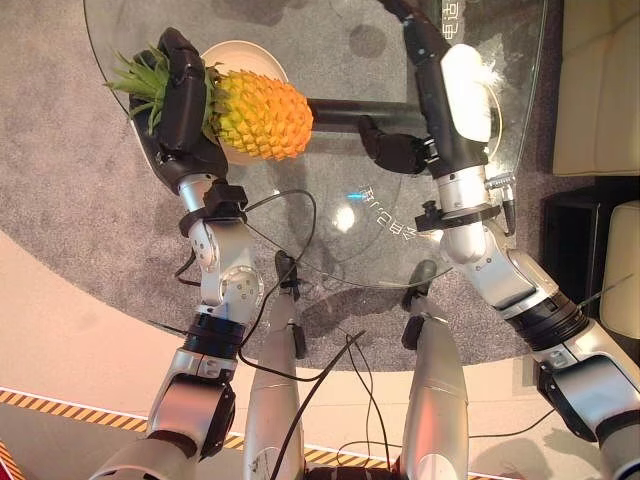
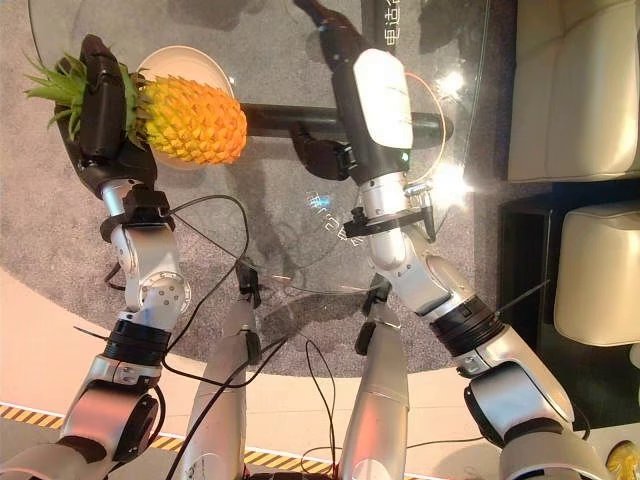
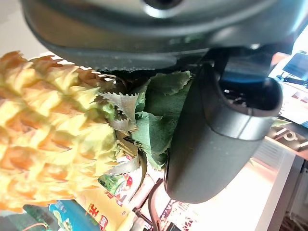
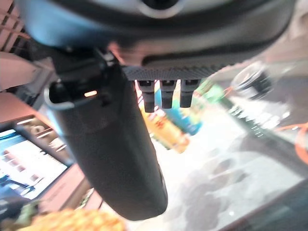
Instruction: Pick up the fruit to the plate
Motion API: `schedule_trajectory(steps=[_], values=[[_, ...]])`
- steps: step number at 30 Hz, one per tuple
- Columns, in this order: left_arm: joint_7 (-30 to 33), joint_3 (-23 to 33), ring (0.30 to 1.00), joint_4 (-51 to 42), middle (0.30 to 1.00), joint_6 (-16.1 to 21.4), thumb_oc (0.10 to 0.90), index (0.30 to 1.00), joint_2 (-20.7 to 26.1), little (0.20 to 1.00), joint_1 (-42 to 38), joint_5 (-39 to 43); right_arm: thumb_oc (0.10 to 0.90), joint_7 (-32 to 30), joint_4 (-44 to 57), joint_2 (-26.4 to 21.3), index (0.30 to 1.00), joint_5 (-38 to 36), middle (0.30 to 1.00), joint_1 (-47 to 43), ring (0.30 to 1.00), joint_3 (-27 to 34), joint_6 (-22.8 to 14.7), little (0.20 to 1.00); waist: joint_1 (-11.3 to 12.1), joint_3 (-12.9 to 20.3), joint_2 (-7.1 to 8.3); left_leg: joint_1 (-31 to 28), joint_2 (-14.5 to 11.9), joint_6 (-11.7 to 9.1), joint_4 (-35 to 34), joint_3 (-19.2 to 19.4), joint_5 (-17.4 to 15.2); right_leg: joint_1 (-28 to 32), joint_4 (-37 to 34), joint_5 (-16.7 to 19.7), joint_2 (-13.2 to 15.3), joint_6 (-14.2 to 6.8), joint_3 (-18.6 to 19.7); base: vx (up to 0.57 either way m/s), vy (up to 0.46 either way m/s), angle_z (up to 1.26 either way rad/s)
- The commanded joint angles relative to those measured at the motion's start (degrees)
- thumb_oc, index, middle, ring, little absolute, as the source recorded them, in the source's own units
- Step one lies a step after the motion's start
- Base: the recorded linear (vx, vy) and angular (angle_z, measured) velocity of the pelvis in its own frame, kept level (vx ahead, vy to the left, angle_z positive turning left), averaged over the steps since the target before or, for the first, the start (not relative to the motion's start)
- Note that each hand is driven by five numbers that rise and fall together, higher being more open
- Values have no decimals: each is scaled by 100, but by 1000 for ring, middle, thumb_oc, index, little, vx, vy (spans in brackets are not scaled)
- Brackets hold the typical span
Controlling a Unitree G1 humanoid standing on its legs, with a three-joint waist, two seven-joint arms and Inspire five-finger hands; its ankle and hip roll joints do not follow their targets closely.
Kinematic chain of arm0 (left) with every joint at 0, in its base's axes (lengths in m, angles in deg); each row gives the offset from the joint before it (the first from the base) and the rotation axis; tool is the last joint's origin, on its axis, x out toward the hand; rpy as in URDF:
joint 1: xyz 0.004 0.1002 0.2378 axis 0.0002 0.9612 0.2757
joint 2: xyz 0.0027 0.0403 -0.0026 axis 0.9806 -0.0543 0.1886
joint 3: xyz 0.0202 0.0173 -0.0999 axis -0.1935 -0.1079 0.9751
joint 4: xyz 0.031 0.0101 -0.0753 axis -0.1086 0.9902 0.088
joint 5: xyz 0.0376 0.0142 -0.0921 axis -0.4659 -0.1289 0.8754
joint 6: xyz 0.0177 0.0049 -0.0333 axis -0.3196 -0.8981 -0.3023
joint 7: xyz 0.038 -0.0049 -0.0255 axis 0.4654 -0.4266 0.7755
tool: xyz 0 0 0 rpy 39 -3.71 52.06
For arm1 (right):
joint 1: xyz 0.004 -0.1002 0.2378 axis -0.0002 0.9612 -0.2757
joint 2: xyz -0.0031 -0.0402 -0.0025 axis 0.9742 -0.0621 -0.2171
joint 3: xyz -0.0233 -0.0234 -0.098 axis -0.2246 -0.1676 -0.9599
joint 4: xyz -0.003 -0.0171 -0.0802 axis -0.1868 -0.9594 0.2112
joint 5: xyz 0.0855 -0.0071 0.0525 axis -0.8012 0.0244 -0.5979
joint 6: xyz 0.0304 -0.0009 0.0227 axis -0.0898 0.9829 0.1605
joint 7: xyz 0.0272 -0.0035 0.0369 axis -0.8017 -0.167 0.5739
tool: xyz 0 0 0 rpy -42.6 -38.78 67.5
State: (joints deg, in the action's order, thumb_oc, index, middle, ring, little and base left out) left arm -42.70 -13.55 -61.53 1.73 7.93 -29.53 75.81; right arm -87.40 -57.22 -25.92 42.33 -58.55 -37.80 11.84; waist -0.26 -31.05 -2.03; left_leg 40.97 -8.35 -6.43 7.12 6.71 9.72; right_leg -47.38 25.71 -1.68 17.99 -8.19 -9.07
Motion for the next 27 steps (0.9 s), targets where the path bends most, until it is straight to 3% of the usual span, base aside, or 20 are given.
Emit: schedule_trajectory(steps=[1, 7, 13, 20, 27], values=[[258, 315, 300, -421, 300, 703, 100, 300, 485, 200, -806, -1289, 800, -690, 256, -26, 900, -75, 900, -306, 900, 507, -286, 900, -10, 125, 48, 158, -148, -220, 662, -232, -542, 355, -984, 605, 51, -266, -46, 0, 0, 0], [913, 383, 300, -19, 300, 814, 100, 300, 758, 200, -945, -2071, 800, -1222, -268, -107, 900, -446, 900, -69, 900, 879, -246, 900, -74, 125, 97, 152, -188, -234, 687, -206, -571, 341, -941, 571, 8, -266, -28, 0, 0, 0], [1586, 481, 300, 484, 300, 1060, 100, 300, 1011, 200, -1069, -2691, 800, -1410, -961, -47, 900, -2018, 900, 366, 900, 1409, -453, 900, -148, 125, 147, 168, -224, -256, 715, -175, -626, 286, -874, 512, -52, -243, -15, 0, 0, 0], [2152, 457, 300, 1092, 300, 1270, 100, 300, 1276, 200, -1394, -3022, 800, -1168, -2187, 89, 900, -3805, 900, 504, 900, 1825, -986, 900, -175, 125, 187, 208, -273, -279, 787, -148, -679, 234, -787, 450, -97, -206, -17, 8, 2, -4], [2623, 235, 300, 1591, 300, 1170, 100, 300, 1552, 200, -1899, -3165, 800, -781, -3376, 114, 900, -4803, 900, 297, 900, 1832, -822, 900, -176, 125, 227, 258, -294, -296, 819, -155, -692, 209, -781, 436, -127, -173, -51, 4, -15, -5]])
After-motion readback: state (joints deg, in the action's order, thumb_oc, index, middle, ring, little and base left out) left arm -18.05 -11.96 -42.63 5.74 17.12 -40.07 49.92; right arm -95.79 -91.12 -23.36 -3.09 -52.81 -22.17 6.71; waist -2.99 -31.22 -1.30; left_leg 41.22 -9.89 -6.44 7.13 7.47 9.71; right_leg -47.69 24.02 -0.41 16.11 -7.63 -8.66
